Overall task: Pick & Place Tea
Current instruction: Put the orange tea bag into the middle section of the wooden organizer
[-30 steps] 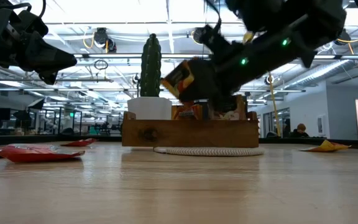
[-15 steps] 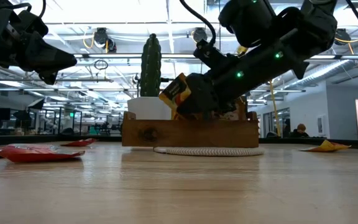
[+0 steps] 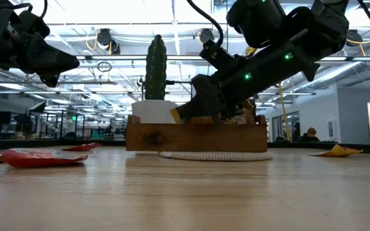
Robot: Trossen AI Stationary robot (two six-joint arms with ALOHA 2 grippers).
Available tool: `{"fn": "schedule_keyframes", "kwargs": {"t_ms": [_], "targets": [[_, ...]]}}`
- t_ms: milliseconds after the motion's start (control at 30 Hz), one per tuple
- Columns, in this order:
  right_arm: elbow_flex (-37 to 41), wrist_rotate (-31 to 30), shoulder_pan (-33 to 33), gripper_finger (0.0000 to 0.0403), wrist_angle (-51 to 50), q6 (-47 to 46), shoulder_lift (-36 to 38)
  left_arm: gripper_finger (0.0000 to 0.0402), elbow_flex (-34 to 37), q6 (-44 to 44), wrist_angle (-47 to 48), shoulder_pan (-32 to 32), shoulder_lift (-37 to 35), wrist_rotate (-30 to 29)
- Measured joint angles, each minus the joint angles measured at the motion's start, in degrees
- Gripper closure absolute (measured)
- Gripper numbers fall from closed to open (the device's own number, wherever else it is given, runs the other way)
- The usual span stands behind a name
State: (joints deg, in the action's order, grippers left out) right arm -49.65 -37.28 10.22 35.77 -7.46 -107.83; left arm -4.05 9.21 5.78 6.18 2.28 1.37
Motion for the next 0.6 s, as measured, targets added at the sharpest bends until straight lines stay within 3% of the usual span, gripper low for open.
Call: {"fn": "schedule_keyframes", "kwargs": {"t_ms": [333, 600], "targets": [[0.0, -0.01, 0.0, 0.0271, 4.49, 5.04, 0.79, 0.0344, 0.0, 0.0, 0.0, -0.01, 0.02, 0.0], [-0.31, -0.02, 0.0, 0.0273, 4.48, 13.02, 7.03, 0.0344, 0.01, 0.01, -0.01, 0.01, 0.01, 0.0]]}}
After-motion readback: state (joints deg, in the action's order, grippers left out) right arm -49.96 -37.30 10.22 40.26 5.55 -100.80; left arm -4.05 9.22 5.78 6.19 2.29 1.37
